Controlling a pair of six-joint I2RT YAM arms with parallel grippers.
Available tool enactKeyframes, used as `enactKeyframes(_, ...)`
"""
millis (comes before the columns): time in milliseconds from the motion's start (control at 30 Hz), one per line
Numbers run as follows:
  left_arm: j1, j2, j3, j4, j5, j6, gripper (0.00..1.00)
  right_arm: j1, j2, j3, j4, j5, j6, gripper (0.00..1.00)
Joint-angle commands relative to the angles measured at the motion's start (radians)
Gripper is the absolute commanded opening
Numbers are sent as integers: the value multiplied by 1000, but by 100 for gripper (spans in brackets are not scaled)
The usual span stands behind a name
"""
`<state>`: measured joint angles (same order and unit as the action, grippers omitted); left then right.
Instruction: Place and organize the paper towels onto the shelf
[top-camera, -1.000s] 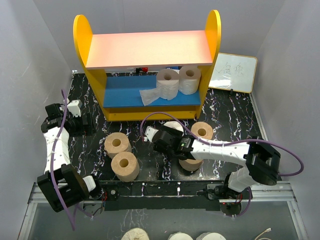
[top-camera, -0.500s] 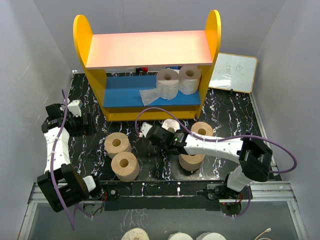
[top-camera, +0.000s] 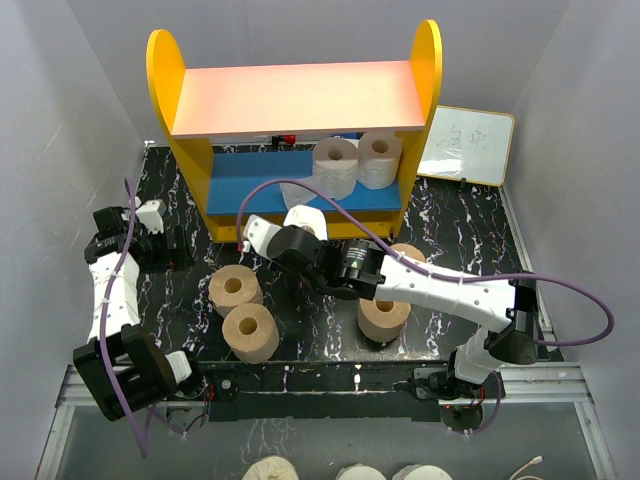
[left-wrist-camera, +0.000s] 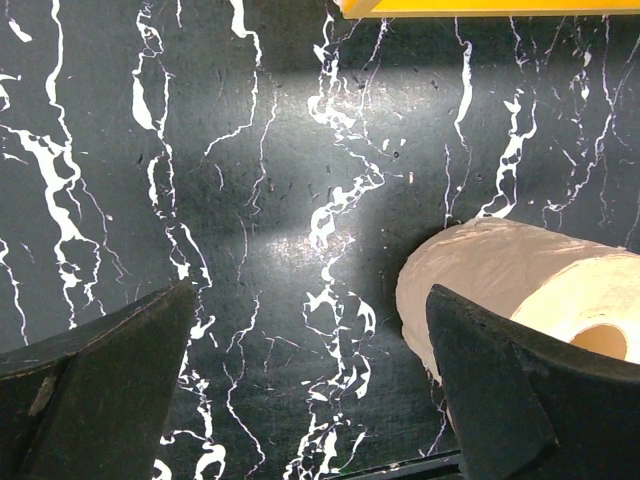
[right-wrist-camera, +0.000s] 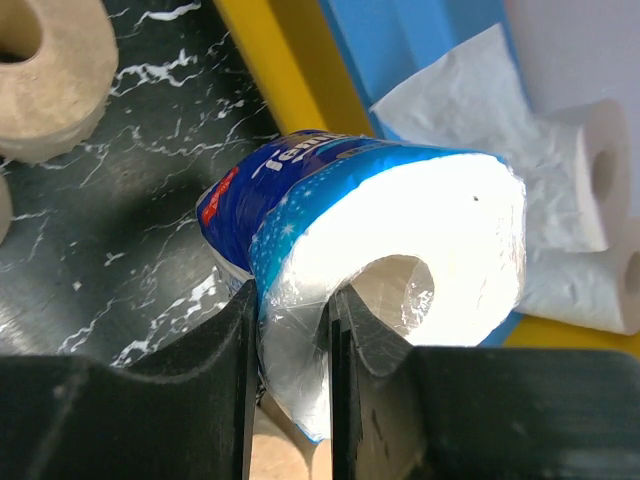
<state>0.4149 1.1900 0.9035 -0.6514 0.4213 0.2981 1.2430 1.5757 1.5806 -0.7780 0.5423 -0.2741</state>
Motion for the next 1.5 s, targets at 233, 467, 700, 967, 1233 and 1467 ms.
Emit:
enactKeyframes(233, -13, 14, 82, -15, 27, -16, 99, -108, 222, 316, 127, -58, -210, 0)
enactKeyframes(467, -14, 19, 88, -6, 22, -7, 99, -176, 357, 517, 157, -82, -261, 0)
enactKeyframes(700, -14, 17, 79, 14, -31, 34, 99, -245, 408, 563, 216, -113, -277, 0)
enactKeyframes(967, -14, 12, 57, 29, -35, 40, 99, -254, 505, 660, 214, -109, -303, 0)
enactKeyframes(1233, -14, 18, 71, 29, -50, 61, 99, -254, 529, 627, 274, -79, -297, 33)
enactKeyframes(1467, -14, 33, 157, -64, -2, 106, 99, -247, 483, 558, 401, 4, -303, 75)
